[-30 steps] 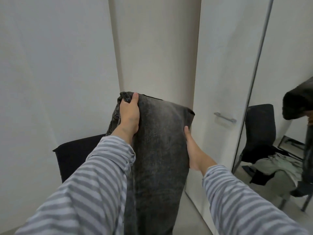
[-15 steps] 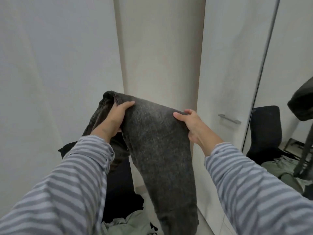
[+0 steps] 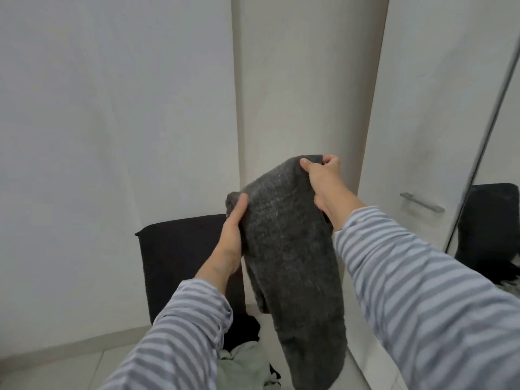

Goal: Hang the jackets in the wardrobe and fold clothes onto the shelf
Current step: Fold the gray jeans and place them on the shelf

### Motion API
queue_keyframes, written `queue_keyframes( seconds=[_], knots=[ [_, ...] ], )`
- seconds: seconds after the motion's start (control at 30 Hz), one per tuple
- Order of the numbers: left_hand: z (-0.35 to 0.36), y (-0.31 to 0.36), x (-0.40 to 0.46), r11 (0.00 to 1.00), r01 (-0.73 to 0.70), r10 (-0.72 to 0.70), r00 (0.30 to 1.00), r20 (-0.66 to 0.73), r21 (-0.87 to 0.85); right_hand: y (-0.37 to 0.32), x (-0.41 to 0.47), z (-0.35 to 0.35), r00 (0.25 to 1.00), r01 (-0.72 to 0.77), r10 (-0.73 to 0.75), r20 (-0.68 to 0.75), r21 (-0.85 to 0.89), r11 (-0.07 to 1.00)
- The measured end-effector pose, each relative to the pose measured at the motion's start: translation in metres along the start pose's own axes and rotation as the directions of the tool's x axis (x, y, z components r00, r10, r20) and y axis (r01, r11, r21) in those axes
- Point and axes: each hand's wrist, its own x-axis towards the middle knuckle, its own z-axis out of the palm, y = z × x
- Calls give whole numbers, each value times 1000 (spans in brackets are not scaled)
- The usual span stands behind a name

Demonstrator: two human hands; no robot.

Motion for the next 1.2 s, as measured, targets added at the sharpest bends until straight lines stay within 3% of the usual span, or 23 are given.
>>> queue_keyframes(
  seconds=[0.2, 0.33, 0.5, 0.7, 0.83, 0.97, 1.07, 1.2],
  knots=[
    [16, 26, 11, 979, -86, 93, 995, -30, 187, -1, 11, -23, 996, -91, 91, 10, 3, 996],
    [33, 39, 22, 981, -136, 143, 989, -41, 137, 0, -2, -44, 979, -179, 166, 117, 108, 978],
    [36, 34, 23, 977, -103, 117, 991, -64, 187, 24, -22, -63, 928, -330, 325, 182, -1, 944],
    [0, 39, 17, 995, -23, 36, 989, -140, 94, 53, -56, -47, 837, -417, 429, 340, -110, 902],
    [-31, 48, 4, 979, -16, 37, 994, -99, 205, 51, -64, -14, 896, -338, 324, 304, -7, 941],
    [-65, 49, -11, 909, 26, -1, 998, -62, 415, 50, -75, 18, 934, -235, 235, 270, -33, 972],
    [-84, 51, -19, 817, -15, 75, 994, -80, 576, 54, -88, 32, 940, -197, 201, 277, -43, 980],
    [-97, 50, -22, 786, -75, 201, 970, -139, 614, 49, -97, 43, 956, -111, 146, 255, -147, 983]
  ],
)
